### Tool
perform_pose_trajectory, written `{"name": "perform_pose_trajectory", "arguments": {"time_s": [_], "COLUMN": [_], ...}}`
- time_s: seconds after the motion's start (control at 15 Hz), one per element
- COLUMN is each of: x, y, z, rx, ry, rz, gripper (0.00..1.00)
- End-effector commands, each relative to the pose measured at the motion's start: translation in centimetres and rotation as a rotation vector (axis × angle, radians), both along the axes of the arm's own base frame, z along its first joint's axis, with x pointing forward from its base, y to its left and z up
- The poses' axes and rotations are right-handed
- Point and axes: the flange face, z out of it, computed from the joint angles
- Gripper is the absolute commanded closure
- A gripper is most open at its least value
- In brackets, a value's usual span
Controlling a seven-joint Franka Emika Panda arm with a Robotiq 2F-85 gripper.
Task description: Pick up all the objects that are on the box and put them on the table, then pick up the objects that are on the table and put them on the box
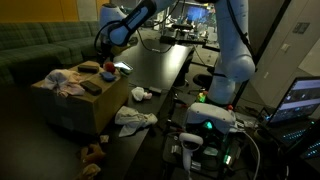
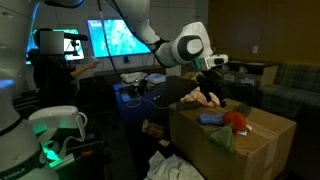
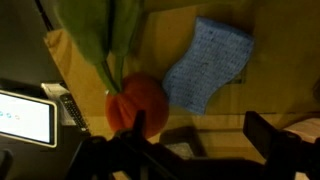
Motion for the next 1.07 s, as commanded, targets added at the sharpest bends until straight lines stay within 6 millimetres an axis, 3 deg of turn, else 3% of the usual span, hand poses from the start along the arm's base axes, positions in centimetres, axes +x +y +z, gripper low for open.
{"name": "perform_pose_trajectory", "arguments": {"time_s": [0.0, 0.27, 1.0], "x": [-1.3, -1.3, -0.9], "y": [1.8, 2.5, 0.4], "z": [-0.8, -2.3, -6.7], "rx": [0.098, 0.168, 0.173], "ry": [0.038, 0.043, 0.047], "rz": [-0.046, -0.118, -0.197], "gripper": [0.0, 0.0, 0.0]}}
